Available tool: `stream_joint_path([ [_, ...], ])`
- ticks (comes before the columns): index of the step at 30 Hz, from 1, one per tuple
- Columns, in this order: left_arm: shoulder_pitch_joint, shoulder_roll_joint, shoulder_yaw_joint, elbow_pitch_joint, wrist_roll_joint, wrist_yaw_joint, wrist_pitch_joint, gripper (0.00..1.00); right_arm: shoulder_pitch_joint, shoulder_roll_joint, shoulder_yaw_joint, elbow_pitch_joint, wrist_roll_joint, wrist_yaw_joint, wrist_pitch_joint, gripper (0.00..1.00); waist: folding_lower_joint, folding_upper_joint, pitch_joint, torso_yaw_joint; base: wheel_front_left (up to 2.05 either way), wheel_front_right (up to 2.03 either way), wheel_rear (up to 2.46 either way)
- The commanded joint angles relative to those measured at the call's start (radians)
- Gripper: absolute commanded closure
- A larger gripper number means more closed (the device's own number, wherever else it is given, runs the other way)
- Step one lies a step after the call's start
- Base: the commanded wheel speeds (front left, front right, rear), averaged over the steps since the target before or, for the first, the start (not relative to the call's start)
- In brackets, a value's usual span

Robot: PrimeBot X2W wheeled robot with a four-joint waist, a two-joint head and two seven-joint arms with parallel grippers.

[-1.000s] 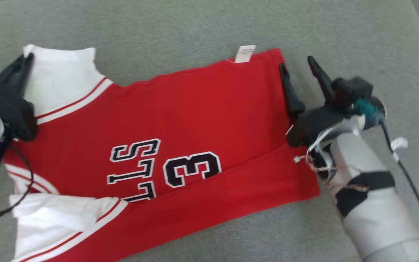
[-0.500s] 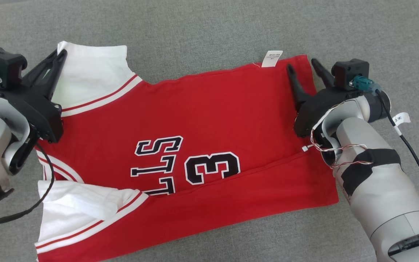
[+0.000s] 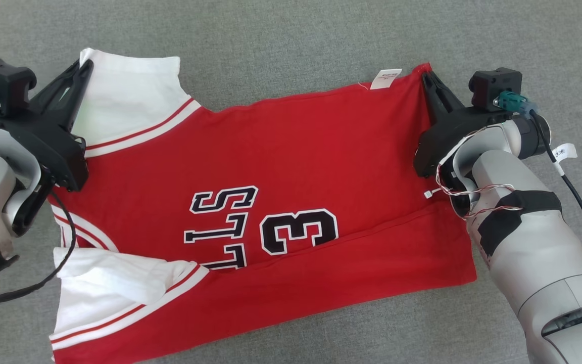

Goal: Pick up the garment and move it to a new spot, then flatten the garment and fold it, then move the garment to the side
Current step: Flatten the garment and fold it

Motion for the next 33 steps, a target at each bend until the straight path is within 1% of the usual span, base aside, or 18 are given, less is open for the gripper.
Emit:
stream_joint_path([
  [1, -0.010, -0.001, 0.003, 0.003, -0.012, 0.003, -0.008, 1.00, 0.001, 0.004, 0.004, 0.002, 0.007, -0.003, -0.014, 1.00, 0.0000, -0.0001, -0.012, 0.004, 0.00, 0.00, 0.00],
  [6, 0.024, 0.001, 0.034, -0.013, -0.017, 0.003, -0.015, 1.00, 0.041, 0.000, 0.003, -0.025, 0.034, -0.003, -0.035, 1.00, 0.0000, -0.0001, -0.054, 0.011, 0.00, 0.00, 0.00],
  [10, 0.103, 0.007, 0.133, -0.097, 0.036, 0.014, -0.014, 1.00, 0.115, -0.019, 0.005, -0.097, 0.076, -0.003, -0.041, 1.00, 0.0000, -0.0001, -0.102, 0.024, 0.00, 0.00, 0.00],
  [11, 0.168, 0.009, 0.197, -0.163, 0.066, 0.033, -0.015, 1.00, 0.169, -0.040, 0.000, -0.161, 0.097, -0.003, -0.041, 1.00, 0.0000, -0.0001, -0.125, 0.033, 0.00, 0.00, 0.00],
  [13, 0.250, 0.012, 0.264, -0.235, 0.095, 0.057, -0.015, 1.00, 0.236, -0.056, -0.009, -0.229, 0.117, -0.003, -0.041, 1.00, 0.0000, -0.0001, -0.148, 0.042, 0.00, 0.00, 0.00],
  [16, 0.393, -0.002, 0.351, -0.342, 0.142, 0.092, -0.015, 1.00, 0.336, -0.083, -0.030, -0.333, 0.147, -0.003, -0.040, 1.00, 0.0000, -0.0001, -0.182, 0.062, 0.00, 0.00, 0.00],
  [20, 0.576, -0.030, 0.443, -0.456, 0.211, 0.133, -0.015, 1.00, 0.473, -0.107, -0.051, -0.446, 0.173, -0.003, -0.040, 1.00, 0.0000, -0.0001, -0.216, 0.087, 0.00, 0.00, 0.00],
  [25, 0.776, -0.090, 0.537, -0.543, 0.303, 0.169, -0.015, 1.00, 0.612, -0.113, -0.073, -0.533, 0.209, -0.003, -0.040, 1.00, 0.0000, -0.0001, -0.239, 0.109, 0.00, 0.00, 0.00],
  [27, 0.851, -0.129, 0.575, -0.559, 0.316, 0.165, -0.015, 1.00, 0.654, -0.113, -0.084, -0.546, 0.224, -0.003, -0.040, 1.00, 0.0000, -0.0001, -0.247, 0.116, 0.00, 0.00, 0.00],
  [29, 0.905, -0.148, 0.596, -0.549, 0.350, 0.153, -0.015, 1.00, 0.683, -0.115, -0.096, -0.549, 0.232, -0.003, -0.040, 1.00, 0.0000, -0.0001, -0.252, 0.122, 0.00, 0.00, 0.00],
  [30, 0.922, -0.167, 0.607, -0.543, 0.358, 0.147, -0.015, 1.00, 0.692, -0.118, -0.102, -0.549, 0.231, -0.003, -0.040, 1.00, 0.0000, -0.0001, -0.255, 0.126, 0.00, 0.00, 0.00],
  [33, 0.967, -0.214, 0.643, -0.508, 0.381, 0.113, -0.015, 1.00, 0.725, -0.121, -0.123, -0.544, 0.237, -0.003, -0.040, 1.00, 0.0000, -0.0001, -0.265, 0.139, 0.00, 0.00, 0.00],
])
